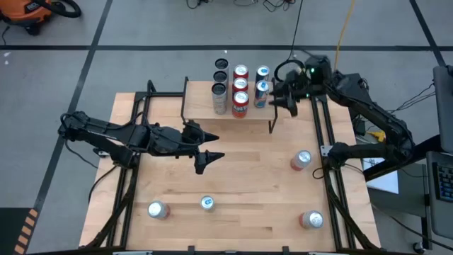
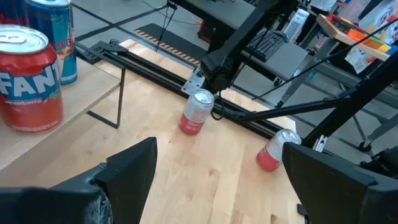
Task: Place canned beverage on shelf
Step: Put the right blue soda can aligned with the other blue soda can on the shelf
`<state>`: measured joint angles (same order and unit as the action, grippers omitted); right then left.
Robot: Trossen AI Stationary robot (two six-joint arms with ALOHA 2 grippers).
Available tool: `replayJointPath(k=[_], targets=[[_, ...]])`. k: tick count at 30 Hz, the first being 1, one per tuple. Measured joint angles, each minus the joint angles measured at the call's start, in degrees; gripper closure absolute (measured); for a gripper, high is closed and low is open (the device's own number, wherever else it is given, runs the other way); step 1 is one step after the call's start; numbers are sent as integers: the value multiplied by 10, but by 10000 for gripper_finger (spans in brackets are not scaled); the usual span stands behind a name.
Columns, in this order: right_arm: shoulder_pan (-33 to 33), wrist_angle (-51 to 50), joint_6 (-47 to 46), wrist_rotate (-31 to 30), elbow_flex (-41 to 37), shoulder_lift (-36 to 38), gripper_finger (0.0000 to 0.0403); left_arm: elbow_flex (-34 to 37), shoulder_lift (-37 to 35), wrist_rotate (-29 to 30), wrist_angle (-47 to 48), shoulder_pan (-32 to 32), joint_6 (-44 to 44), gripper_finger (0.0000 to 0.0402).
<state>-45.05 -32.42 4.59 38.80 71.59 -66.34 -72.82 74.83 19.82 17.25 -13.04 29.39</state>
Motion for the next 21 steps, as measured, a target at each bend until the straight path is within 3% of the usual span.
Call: replayJointPath(k=[8,17,21], targets=[[41,15,-14,-113,-25,-2,279,0,0,0,-1,13,-17,52],[53,12,16,-104,-27,-64,384,0,0,-4,-2,26,-18,52],[55,13,21,-104,-26,-88,398,0,0,-5,-2,26,-17,52]])
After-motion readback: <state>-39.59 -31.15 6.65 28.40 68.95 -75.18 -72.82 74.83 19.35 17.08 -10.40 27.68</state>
